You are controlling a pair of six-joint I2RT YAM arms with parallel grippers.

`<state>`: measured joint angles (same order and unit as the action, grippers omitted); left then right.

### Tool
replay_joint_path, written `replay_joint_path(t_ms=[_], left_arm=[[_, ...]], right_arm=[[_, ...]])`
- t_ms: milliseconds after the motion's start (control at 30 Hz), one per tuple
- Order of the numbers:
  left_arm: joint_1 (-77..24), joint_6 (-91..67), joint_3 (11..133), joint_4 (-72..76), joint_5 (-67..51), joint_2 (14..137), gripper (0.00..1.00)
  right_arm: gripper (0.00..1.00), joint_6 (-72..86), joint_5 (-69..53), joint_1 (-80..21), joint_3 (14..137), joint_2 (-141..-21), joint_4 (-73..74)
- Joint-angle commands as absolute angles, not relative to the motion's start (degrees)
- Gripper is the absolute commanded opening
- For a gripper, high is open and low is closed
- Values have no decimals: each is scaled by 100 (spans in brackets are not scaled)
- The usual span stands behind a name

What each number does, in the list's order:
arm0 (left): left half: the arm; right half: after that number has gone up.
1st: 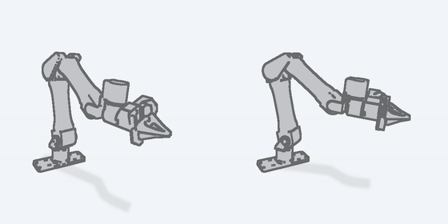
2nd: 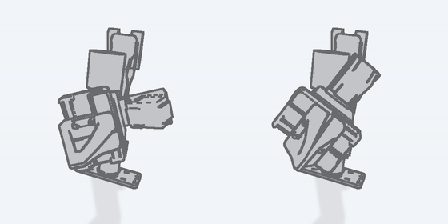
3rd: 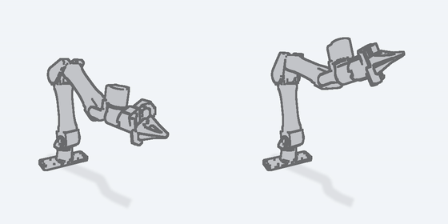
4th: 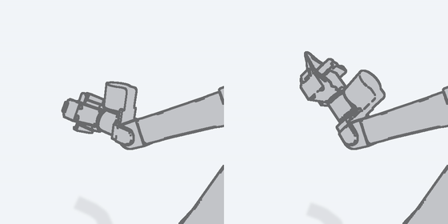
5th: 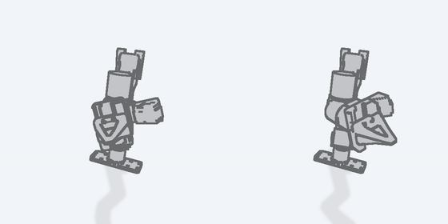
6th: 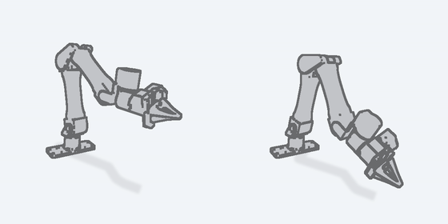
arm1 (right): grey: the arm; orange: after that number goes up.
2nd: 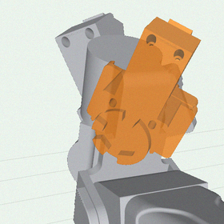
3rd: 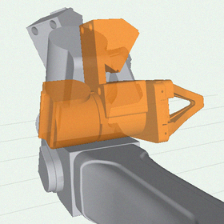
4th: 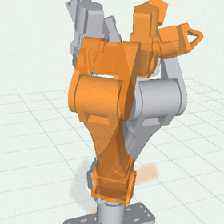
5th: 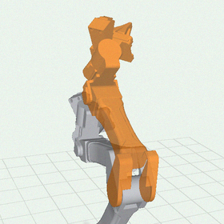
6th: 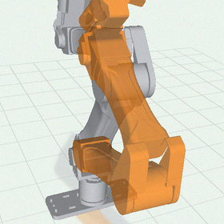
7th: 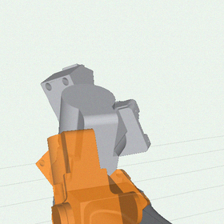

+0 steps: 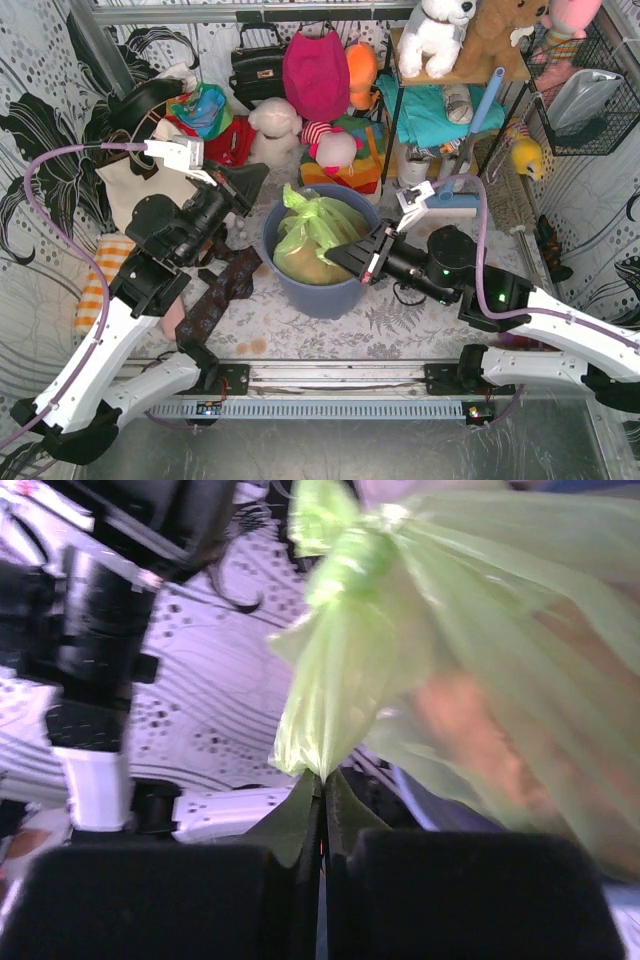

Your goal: Tie the trash bag

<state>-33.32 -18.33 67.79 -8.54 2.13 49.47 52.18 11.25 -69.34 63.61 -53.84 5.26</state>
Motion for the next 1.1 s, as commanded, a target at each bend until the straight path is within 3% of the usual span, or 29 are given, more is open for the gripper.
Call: replay_joint_path(t_ms=[0, 167, 300, 367, 533, 733, 967, 1067], left_arm=[[-3313, -1609, 6776, -607, 965, 4912, 0], [-3307, -1938, 6835, -720, 444, 4992, 2], [-3313, -2513, 7182, -1032, -569, 5237, 43], [-3313, -2806, 7201, -1064, -928, 5300, 54], [-3313, -2960, 7327, -1471, -1716, 5382, 60], [-3311, -2656, 7684, -2408, -1665, 5444, 67], [-3309, -2595, 7644, -2473, -1760, 5629, 66], [-3313, -2568, 7551, -2376, -1762, 5647, 60]], right_arm=[[0, 5264, 1888, -6905, 6360, -5144, 2017], [0, 5297, 1982, -6909, 6041, -4979, 1907], [0, 5266, 1946, -6901, 6089, -5050, 1819], [0, 5258, 1918, -6904, 6106, -5086, 1762], [0, 5249, 1890, -6908, 6151, -5153, 1659], [0, 5229, 1872, -6900, 6176, -5195, 1580], [0, 5226, 1802, -6901, 6205, -5256, 1480], [0, 5227, 1801, -6899, 6205, -5270, 1470]])
